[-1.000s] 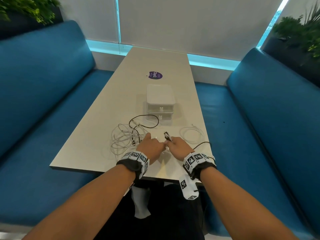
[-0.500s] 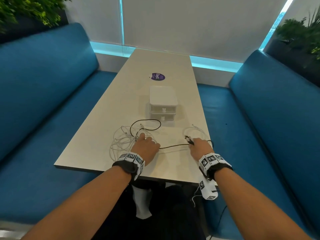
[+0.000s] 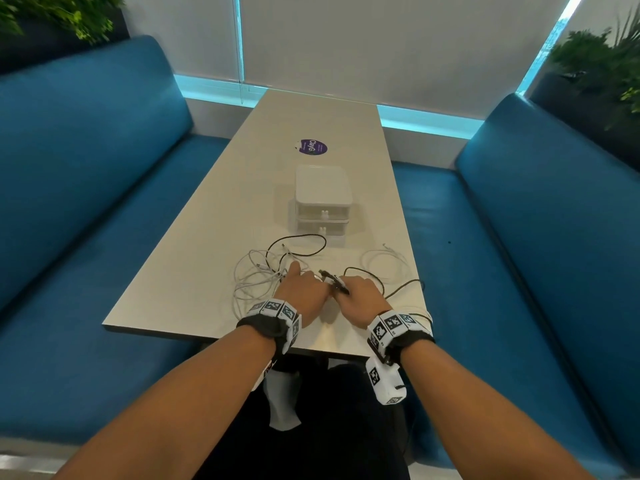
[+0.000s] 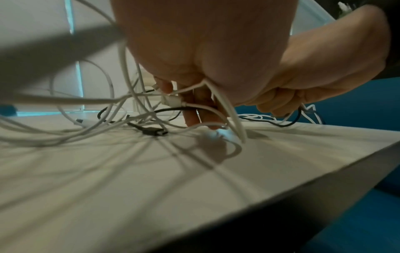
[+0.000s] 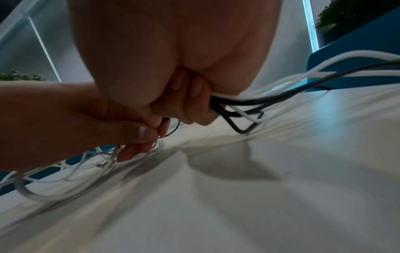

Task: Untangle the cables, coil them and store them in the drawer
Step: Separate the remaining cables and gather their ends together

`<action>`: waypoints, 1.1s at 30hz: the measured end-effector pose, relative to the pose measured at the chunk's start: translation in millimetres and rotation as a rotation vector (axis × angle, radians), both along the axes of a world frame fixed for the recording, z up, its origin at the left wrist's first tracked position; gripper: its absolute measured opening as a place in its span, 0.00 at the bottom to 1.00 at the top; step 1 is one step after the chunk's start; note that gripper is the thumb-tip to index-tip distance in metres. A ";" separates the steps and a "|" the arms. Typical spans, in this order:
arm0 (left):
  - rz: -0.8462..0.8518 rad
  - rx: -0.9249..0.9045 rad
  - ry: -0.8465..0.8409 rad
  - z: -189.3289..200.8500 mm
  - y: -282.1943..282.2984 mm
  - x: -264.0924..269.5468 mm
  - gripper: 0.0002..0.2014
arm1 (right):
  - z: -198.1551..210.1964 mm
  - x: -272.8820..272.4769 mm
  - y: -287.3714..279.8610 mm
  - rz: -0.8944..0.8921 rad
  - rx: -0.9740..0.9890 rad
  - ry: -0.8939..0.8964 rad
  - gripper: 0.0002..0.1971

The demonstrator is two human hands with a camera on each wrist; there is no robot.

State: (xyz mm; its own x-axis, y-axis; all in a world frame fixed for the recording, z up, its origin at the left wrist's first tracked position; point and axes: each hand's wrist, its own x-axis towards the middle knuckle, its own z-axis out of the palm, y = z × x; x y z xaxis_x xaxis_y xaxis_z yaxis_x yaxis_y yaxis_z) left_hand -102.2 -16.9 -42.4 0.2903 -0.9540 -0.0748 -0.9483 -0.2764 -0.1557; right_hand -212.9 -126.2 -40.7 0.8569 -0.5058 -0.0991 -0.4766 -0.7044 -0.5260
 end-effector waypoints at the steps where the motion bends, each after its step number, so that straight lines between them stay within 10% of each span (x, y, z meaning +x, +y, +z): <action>1: 0.010 -0.003 0.006 -2.0 -0.1 0.2 0.14 | -0.5 0.5 -0.7 -0.003 0.000 0.029 0.10; 13: 0.110 -0.040 0.011 -13.8 17.0 31.2 0.07 | 4.1 -33.4 -54.6 -0.362 -0.211 0.198 0.14; 23: 0.163 -0.113 0.077 -14.6 2.0 -0.3 0.11 | -0.6 1.1 -4.4 -0.156 -0.219 -0.122 0.14; 33: 0.156 -0.141 0.139 -16.2 2.2 8.7 0.12 | -5.2 2.3 -14.7 -0.023 -0.142 0.104 0.14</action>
State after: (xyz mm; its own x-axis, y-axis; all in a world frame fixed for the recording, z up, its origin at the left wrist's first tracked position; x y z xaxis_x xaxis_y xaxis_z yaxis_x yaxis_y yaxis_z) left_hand -93.5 -14.7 -58.7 0.4310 -0.9023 0.0069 -0.9022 -0.4307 0.0235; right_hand -210.6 -140.9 -45.8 0.8339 -0.5403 -0.1127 -0.5400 -0.7564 -0.3691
